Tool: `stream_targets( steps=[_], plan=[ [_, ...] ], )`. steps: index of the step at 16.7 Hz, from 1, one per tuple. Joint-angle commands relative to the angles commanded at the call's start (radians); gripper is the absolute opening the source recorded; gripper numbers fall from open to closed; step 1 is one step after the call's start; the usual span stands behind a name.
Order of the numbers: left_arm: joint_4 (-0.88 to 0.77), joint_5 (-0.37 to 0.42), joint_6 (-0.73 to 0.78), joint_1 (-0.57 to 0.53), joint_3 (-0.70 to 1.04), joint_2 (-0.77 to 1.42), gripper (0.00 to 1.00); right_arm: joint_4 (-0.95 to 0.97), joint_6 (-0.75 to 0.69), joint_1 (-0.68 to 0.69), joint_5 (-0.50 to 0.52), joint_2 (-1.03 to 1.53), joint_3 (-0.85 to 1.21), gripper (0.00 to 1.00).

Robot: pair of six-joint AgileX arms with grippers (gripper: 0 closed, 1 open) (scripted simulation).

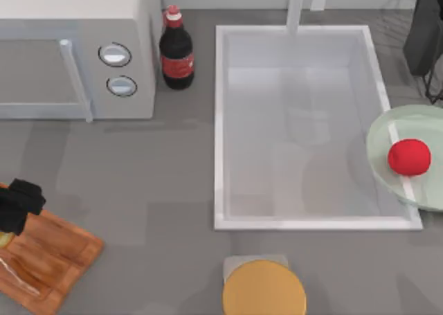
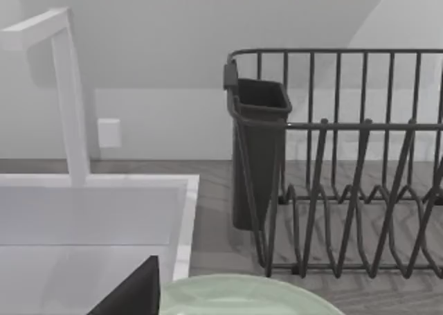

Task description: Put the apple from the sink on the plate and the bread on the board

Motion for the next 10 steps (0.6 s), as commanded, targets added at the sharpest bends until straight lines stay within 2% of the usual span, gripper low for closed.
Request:
stream_targets(
  steps=[5, 10],
  plan=[
    [0.013, -0.004, -0.321, -0.012, -0.019, -0.022, 0.0, 0.0, 0.0, 0.0, 0.0, 0.0, 0.0, 1.0],
    [0.015, -0.006, -0.394, -0.015, -0.022, -0.026, 0.0, 0.0, 0.0, 0.0, 0.0, 0.0, 0.0, 1.0]
  ],
)
